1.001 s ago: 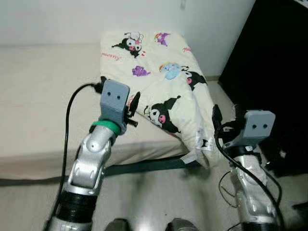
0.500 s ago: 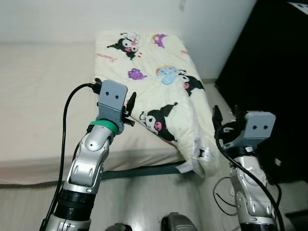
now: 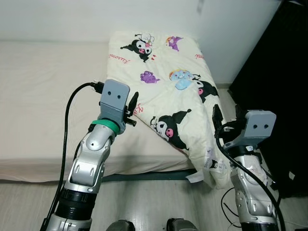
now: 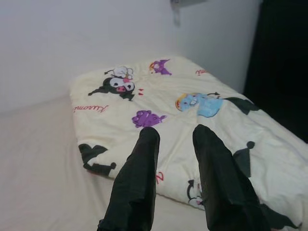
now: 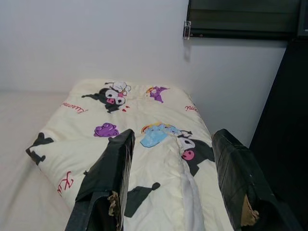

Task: Clean up the room

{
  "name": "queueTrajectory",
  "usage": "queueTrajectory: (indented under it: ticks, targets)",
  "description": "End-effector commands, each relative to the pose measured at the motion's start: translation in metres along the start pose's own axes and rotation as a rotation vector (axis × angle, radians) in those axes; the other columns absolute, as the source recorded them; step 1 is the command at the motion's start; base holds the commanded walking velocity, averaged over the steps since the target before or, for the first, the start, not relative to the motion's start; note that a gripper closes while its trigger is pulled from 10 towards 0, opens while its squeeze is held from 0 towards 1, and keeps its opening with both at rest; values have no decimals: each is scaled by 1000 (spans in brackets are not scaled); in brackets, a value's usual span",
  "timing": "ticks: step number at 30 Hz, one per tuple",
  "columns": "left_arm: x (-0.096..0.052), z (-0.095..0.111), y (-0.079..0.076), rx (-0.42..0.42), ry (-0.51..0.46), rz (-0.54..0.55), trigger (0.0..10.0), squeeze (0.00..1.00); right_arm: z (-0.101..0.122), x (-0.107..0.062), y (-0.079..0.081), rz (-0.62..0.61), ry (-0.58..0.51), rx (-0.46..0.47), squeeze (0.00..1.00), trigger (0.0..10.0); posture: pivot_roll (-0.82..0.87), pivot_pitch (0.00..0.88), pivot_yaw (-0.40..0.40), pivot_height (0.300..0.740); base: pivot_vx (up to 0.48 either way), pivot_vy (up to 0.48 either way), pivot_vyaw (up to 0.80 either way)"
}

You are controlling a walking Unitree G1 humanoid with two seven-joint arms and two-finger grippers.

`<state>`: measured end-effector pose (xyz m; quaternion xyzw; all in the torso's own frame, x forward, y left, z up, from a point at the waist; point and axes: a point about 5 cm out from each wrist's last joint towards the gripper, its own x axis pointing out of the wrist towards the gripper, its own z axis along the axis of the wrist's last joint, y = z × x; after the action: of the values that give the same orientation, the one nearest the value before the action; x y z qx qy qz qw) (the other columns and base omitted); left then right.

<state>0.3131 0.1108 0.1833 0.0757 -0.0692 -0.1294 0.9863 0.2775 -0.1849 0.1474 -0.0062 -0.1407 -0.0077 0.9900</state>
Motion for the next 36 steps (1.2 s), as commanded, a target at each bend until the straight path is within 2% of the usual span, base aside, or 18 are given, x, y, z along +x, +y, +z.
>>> queueTrajectory:
  ticks: [1, 11, 14, 36]
  targets:
    - [-2, -5, -2, -2, 22, -7, 10000, 0, -6, -3, -3, -11, 27, -5, 0, 10000, -91, 0, 43, 734, 0, 0, 0]
    - [-5, -8, -4, -17, 24, -14, 10000, 0, -12, -4, -1, -6, 50, -2, 0, 10000, -96, 0, 49, 734, 0, 0, 0]
    - [-6, -10, -5, -21, 31, -14, 10000, 0, -15, -3, 1, 2, 63, -28, 0, 10000, -90, 0, 46, 729, 0, 0, 0]
    - [-8, -12, -5, -21, 43, -5, 10000, 0, -18, 0, 5, 32, 63, -18, 0, 10000, -80, 0, 46, 629, 0, 0, 0]
